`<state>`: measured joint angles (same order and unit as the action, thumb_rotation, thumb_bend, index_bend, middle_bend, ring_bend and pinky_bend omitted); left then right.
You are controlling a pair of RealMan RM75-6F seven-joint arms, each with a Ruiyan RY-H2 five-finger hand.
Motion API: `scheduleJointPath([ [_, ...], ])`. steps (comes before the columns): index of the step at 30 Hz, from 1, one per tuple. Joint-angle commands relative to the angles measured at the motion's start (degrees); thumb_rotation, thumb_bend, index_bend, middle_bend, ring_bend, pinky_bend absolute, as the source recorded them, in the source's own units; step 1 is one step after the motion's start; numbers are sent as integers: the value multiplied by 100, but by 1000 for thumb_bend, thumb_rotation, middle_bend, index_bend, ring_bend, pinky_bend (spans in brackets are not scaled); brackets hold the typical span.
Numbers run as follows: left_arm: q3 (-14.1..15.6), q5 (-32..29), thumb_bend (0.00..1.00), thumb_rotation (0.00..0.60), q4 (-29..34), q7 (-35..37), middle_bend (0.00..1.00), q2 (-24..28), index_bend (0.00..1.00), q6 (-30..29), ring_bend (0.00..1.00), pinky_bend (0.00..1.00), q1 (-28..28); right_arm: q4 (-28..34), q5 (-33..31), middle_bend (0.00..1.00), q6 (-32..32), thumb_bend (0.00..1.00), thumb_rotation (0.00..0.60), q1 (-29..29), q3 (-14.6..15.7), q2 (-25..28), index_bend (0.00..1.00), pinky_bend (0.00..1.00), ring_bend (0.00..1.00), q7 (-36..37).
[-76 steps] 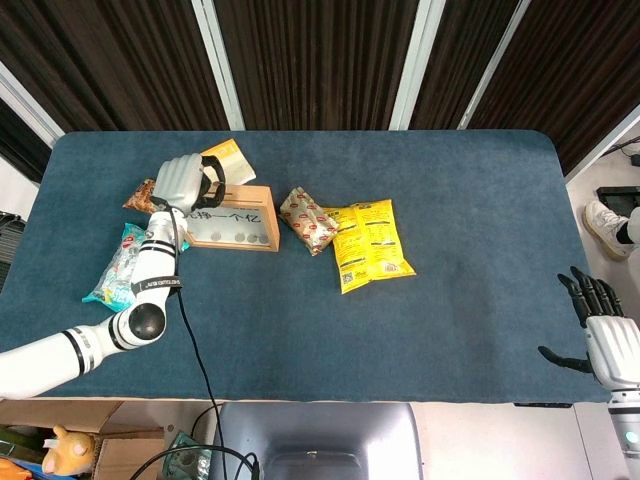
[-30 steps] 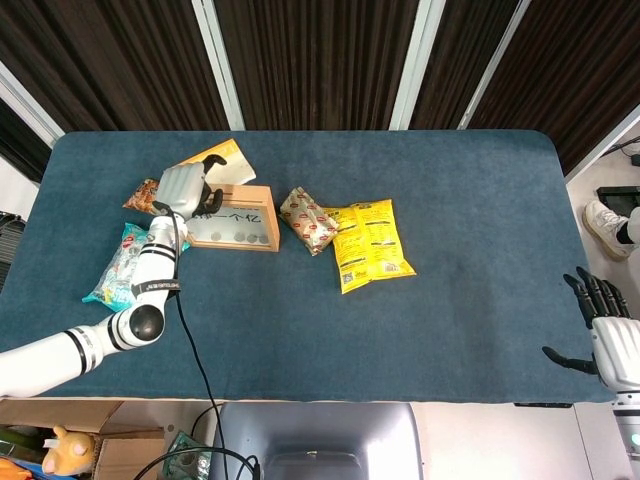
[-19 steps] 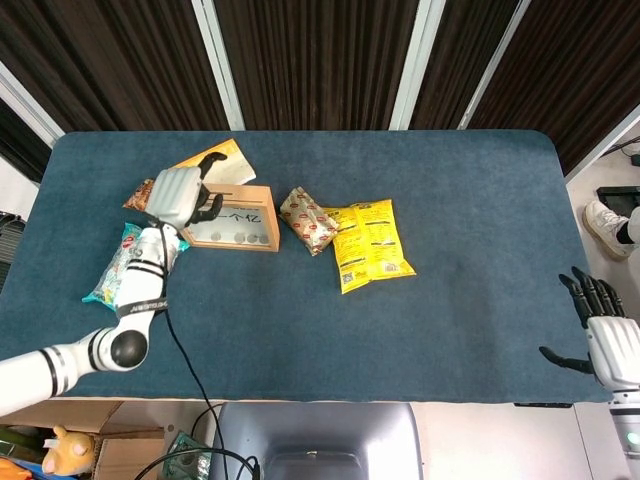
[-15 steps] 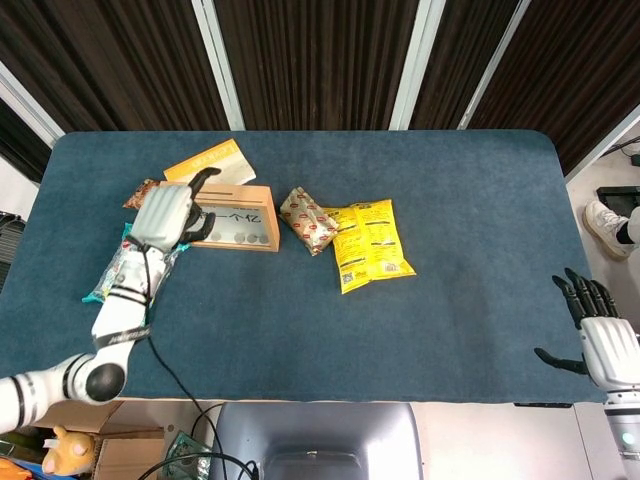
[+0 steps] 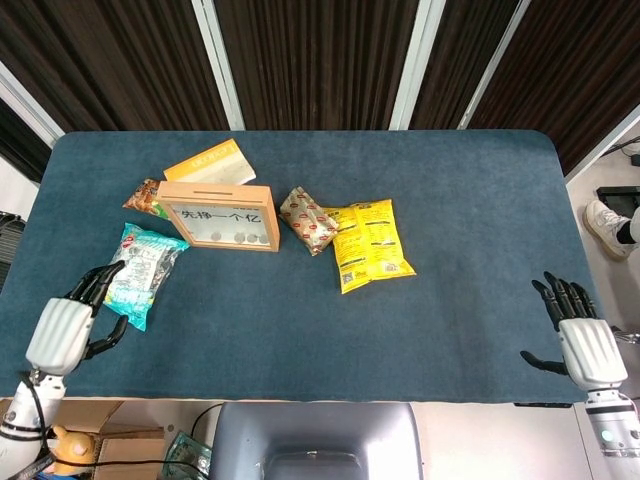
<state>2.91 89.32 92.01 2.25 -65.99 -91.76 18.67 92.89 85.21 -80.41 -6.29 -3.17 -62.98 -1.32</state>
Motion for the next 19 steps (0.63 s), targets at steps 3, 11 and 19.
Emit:
scheduleJointPath([
  [3,728,696,406,600,-1227,261,0,-551,0,-520,0,97,-871,63,55,0,-47,178,600,20,45,-26,0,0,0,-91],
  [11,541,259,383,600,-925,-127,0,-382,0,60,0,0,-917,91,288,0,-349,177,600,150,121,5,0,0,0,-55],
  [19,457,402,379,600,-891,-155,0,-369,0,183,0,0,-939,69,347,0,-414,178,600,192,151,37,0,0,0,-2],
])
